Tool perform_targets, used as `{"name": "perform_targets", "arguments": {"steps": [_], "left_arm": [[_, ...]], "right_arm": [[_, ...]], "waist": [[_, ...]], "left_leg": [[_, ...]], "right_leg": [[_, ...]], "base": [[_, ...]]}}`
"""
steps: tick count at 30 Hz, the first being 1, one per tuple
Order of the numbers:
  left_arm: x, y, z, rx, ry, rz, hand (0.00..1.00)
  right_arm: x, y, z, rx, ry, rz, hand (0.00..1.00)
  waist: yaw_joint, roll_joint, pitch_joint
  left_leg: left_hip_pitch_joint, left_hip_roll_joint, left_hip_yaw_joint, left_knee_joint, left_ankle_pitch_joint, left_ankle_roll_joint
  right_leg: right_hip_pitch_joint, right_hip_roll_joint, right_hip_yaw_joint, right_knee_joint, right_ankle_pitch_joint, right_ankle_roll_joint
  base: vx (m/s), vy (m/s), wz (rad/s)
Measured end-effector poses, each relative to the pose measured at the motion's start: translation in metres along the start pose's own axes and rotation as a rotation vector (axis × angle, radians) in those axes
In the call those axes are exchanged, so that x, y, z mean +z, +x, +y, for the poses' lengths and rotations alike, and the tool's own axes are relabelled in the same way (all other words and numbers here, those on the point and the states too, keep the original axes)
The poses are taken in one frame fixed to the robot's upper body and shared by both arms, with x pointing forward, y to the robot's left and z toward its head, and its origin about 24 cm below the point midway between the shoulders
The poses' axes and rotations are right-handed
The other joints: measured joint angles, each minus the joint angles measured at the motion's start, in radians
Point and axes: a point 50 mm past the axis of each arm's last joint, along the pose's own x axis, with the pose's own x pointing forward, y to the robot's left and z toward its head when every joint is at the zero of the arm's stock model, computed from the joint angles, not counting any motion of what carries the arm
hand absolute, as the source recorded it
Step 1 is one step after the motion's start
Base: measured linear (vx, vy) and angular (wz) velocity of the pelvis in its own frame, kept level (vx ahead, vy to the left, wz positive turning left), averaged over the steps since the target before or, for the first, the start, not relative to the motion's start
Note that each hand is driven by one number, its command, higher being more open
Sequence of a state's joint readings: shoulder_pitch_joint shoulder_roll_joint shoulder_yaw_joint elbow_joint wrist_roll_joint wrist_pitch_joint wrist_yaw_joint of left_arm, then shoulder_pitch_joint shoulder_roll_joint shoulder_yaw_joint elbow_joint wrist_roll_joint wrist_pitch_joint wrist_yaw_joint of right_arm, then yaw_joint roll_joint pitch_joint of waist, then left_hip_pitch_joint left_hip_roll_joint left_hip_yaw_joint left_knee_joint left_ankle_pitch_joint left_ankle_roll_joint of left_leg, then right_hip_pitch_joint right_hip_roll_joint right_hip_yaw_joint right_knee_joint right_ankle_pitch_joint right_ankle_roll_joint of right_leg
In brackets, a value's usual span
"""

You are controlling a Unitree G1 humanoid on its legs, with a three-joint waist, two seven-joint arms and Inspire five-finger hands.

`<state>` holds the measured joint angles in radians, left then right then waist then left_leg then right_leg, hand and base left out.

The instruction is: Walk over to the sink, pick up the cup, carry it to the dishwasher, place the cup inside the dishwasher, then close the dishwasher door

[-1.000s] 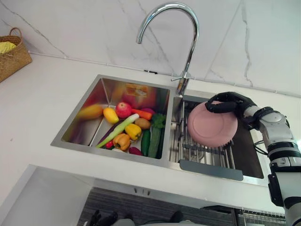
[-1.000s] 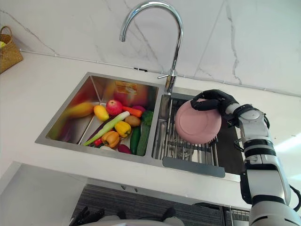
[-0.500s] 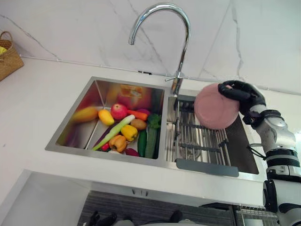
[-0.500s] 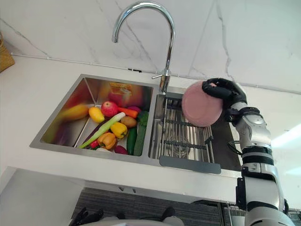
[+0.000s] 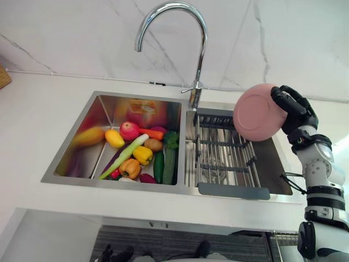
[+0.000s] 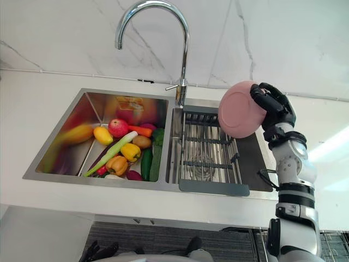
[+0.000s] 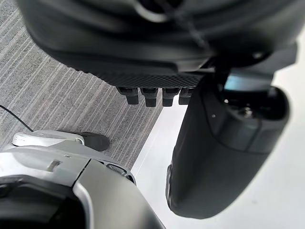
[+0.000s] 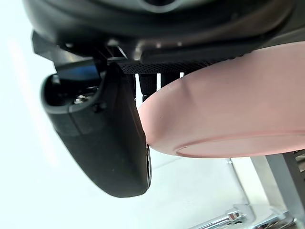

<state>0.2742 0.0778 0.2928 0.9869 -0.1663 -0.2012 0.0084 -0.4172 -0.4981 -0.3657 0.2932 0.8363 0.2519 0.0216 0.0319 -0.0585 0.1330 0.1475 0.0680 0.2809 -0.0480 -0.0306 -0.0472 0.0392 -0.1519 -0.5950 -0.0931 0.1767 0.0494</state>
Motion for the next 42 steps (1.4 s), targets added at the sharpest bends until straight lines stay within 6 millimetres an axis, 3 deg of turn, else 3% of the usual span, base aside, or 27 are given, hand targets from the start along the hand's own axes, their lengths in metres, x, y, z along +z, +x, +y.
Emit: {"name": "perform_targets", "arguments": {"steps": [12,14,15,16,18,20,21,25,26,27,28,29,31,32,33,34,35,36,37,40,42], "left_arm": [[0.006,0.001,-0.009,0.026,-0.040,-0.041,1.00],[0.004,0.000,-0.012,0.026,-0.058,-0.047,1.00],[0.001,-0.001,-0.012,0.027,-0.059,-0.046,1.00],[-0.001,-0.003,-0.011,0.027,-0.058,-0.045,1.00],[-0.006,-0.005,-0.013,0.016,-0.047,-0.033,1.00],[-0.012,-0.008,-0.018,-0.009,-0.033,-0.014,1.00],[-0.009,-0.006,-0.019,-0.022,-0.028,-0.021,1.00],[-0.008,-0.004,-0.014,-0.012,-0.028,-0.001,1.00],[-0.011,-0.005,-0.012,0.004,-0.034,0.011,1.00],[-0.016,-0.008,-0.011,0.018,-0.049,0.025,1.00],[-0.022,-0.011,-0.010,0.028,-0.065,0.038,1.00],[-0.023,-0.012,-0.005,0.047,-0.081,0.040,1.00],[-0.025,-0.012,0.002,0.073,-0.116,0.052,1.00],[-0.030,-0.015,0.006,0.096,-0.150,0.067,1.00],[-0.028,-0.014,0.012,0.115,-0.164,0.067,1.00],[-0.027,-0.013,0.012,0.114,-0.172,0.069,1.00],[-0.025,-0.011,0.008,0.112,-0.191,0.073,1.00],[-0.022,-0.009,0.007,0.114,-0.202,0.071,1.00],[-0.018,-0.007,0.003,0.111,-0.208,0.065,1.00],[-0.010,-0.002,-0.008,0.087,-0.223,0.047,1.00],[-0.007,-0.001,-0.010,0.078,-0.195,0.036,1.00]], "right_arm": [[-0.005,-0.034,0.010,0.067,0.360,-0.148,0.00],[-0.008,-0.042,0.008,0.058,0.433,-0.186,0.00],[-0.012,-0.043,0.008,0.048,0.477,-0.192,0.00],[-0.017,-0.044,0.012,0.058,0.528,-0.187,0.00],[-0.019,-0.046,0.014,0.074,0.559,-0.182,0.00],[-0.013,-0.054,0.007,0.058,0.584,-0.233,0.00],[-0.012,-0.057,0.003,0.038,0.611,-0.267,0.00],[-0.017,-0.083,-0.007,-0.020,0.750,-0.369,0.00],[-0.017,-0.094,-0.007,-0.028,0.782,-0.406,0.00],[-0.020,-0.096,-0.004,-0.031,0.827,-0.420,0.00],[-0.024,-0.095,0.000,-0.024,0.847,-0.415,0.00],[-0.028,-0.094,0.005,-0.008,0.855,-0.402,0.00],[-0.034,-0.089,0.011,0.016,0.866,-0.378,0.00],[-0.039,-0.082,0.018,0.041,0.878,-0.353,0.00],[-0.042,-0.075,0.028,0.078,0.890,-0.325,0.00],[-0.042,-0.071,0.034,0.101,0.895,-0.312,0.00],[-0.037,-0.064,0.044,0.146,0.898,-0.305,0.00],[-0.033,-0.061,0.049,0.168,0.897,-0.311,0.00],[-0.027,-0.058,0.052,0.175,0.895,-0.326,0.00],[-0.026,-0.057,0.048,0.115,0.886,-0.306,0.00],[-0.022,-0.057,0.044,0.093,0.865,-0.313,0.00]], "waist": [[-0.002,0.030,-0.018],[0.007,0.038,-0.018],[0.020,0.046,-0.018],[0.029,0.053,-0.017],[0.032,0.070,-0.015],[0.021,0.101,-0.023],[0.015,0.099,-0.016],[-0.021,0.062,0.006],[-0.026,0.070,0.002],[-0.021,0.102,-0.014],[-0.013,0.103,-0.013],[0.001,0.097,-0.013],[0.015,0.093,-0.014],[0.026,0.075,-0.025],[0.041,0.048,-0.034],[0.047,0.050,-0.035],[0.061,0.061,-0.040],[0.065,0.058,-0.041],[0.068,0.039,-0.039],[0.063,0.032,-0.035],[0.061,0.033,-0.034]], "left_leg": [[-0.042,0.022,0.032,0.039,-0.016,-0.005],[-0.050,0.030,0.037,0.092,-0.046,-0.007],[-0.073,0.043,0.037,0.192,-0.093,-0.002],[-0.130,0.065,-0.009,0.342,-0.141,0.007],[-0.167,0.070,-0.092,0.447,-0.181,0.008],[-0.105,0.070,-0.119,0.338,-0.226,-0.010],[-0.077,0.052,-0.110,0.286,-0.219,-0.020],[-0.032,0.015,-0.022,0.254,-0.214,-0.001],[-0.034,0.017,0.017,0.269,-0.213,0.009],[-0.023,0.060,0.072,0.248,-0.207,0.015],[-0.018,0.077,0.108,0.243,-0.206,0.013],[-0.005,0.099,0.171,0.242,-0.205,0.012],[0.030,0.120,0.242,0.246,-0.203,0.009],[0.042,0.126,0.287,0.266,-0.204,0.009],[0.031,0.130,0.303,0.313,-0.209,0.006],[0.021,0.142,0.299,0.329,-0.211,0.004],[0.009,0.162,0.283,0.322,-0.211,0.002],[0.010,0.169,0.290,0.295,-0.215,-0.014],[0.009,0.169,0.315,0.279,-0.218,-0.068],[0.025,0.194,0.343,0.291,-0.205,-0.089],[0.024,0.210,0.342,0.299,-0.199,-0.096]], "right_leg": [[-0.040,0.019,0.040,0.000,0.004,-0.012],[-0.041,0.031,0.061,0.005,-0.001,-0.023],[-0.039,0.039,0.095,0.005,-0.007,-0.028],[-0.042,0.051,0.147,0.005,-0.013,-0.030],[-0.053,0.062,0.222,0.006,-0.003,-0.040],[-0.087,0.092,0.290,0.007,0.035,-0.040],[-0.101,0.087,0.323,0.007,0.052,-0.039],[-0.120,0.067,0.407,0.007,0.066,-0.004],[-0.126,0.064,0.344,0.005,-0.008,0.012],[-0.138,0.063,0.225,0.027,-0.090,0.016],[-0.158,0.049,0.167,0.083,-0.103,-0.016],[-0.182,0.011,0.073,0.244,-0.141,-0.074],[-0.155,-0.054,-0.019,0.416,-0.210,-0.105],[-0.119,-0.096,-0.069,0.472,-0.231,-0.140],[-0.100,-0.087,-0.081,0.432,-0.191,-0.128],[-0.097,-0.063,-0.085,0.396,-0.173,-0.126],[-0.101,-0.008,-0.047,0.303,-0.122,-0.093],[-0.092,0.035,-0.009,0.213,-0.093,-0.056],[-0.069,0.072,0.027,0.093,-0.078,-0.044],[-0.033,0.125,0.038,0.008,-0.034,-0.069],[-0.036,0.142,0.049,0.008,-0.038,-0.081]], "base": [[0.00,-0.005,-0.10],[0.01,-0.020,-0.25],[-0.03,0.010,-0.74],[-0.03,0.017,-0.86],[-0.05,0.080,-1.01],[-0.03,0.187,-1.16],[-0.01,0.186,-1.02],[-0.05,0.151,-0.76],[-0.03,0.095,-0.87],[-0.04,0.118,-1.14],[-0.02,0.076,-1.50],[-0.01,0.056,-1.42],[0.03,0.003,-1.22],[0.04,-0.098,-1.20],[0.01,-0.124,-1.23],[-0.03,-0.176,-1.25],[-0.06,-0.187,-1.08],[-0.07,-0.242,-1.08],[-0.07,-0.199,-0.74],[-0.09,-0.109,-0.42],[-0.05,-0.015,-0.20]]}}
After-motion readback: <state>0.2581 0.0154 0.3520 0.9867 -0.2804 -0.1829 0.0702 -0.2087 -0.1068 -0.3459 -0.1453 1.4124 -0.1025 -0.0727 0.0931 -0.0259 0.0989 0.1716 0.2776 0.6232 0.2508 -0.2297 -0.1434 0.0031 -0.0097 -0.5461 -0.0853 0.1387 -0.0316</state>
